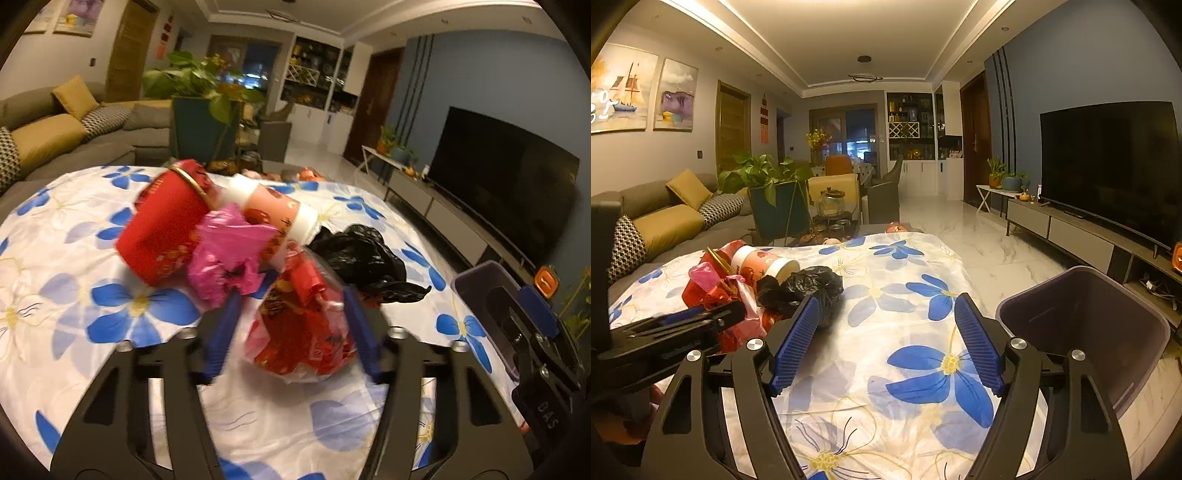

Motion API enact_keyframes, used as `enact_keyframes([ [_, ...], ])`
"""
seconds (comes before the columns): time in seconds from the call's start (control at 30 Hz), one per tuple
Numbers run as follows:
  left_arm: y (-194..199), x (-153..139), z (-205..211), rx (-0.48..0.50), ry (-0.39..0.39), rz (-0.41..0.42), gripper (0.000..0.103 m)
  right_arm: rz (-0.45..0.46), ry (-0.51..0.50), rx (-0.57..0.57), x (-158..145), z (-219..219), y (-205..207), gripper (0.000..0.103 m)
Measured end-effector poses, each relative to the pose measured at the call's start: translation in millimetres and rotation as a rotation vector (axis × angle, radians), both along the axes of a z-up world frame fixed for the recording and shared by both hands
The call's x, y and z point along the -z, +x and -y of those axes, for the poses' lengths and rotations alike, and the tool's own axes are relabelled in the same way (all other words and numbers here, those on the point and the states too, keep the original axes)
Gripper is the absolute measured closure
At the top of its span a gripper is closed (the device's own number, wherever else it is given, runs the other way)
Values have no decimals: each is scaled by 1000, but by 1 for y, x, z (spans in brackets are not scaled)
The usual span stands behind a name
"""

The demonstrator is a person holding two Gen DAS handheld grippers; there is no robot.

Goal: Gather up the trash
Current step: 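Grasp the red plastic bag with the left tool while the right tool grasps the black bag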

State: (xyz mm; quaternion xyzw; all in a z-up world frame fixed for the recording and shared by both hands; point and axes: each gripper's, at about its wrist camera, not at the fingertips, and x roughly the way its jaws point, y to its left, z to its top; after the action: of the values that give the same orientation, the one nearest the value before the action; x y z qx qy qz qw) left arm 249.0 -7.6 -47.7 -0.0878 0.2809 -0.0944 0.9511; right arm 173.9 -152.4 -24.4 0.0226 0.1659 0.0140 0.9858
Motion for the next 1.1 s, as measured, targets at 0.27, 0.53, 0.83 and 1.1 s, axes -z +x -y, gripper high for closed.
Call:
enact_keyframes([
  [0.27, -2, 3, -12, -7, -29, 3, 87, -19, 20, -54, 1, -5, 12, 31],
  [0.53, -45, -16, -53, -96, -46, 94, 88, -39, 23, -123, -1, -26, 27, 32],
  [0.83, -67, -31, -90, -225, -21, 161, 88, -128, 25, -227, 13, -63, 47, 31],
  [1.1, -66, -24, -94, -240, -16, 141, 88, -217, -36, -239, 28, -81, 61, 50],
])
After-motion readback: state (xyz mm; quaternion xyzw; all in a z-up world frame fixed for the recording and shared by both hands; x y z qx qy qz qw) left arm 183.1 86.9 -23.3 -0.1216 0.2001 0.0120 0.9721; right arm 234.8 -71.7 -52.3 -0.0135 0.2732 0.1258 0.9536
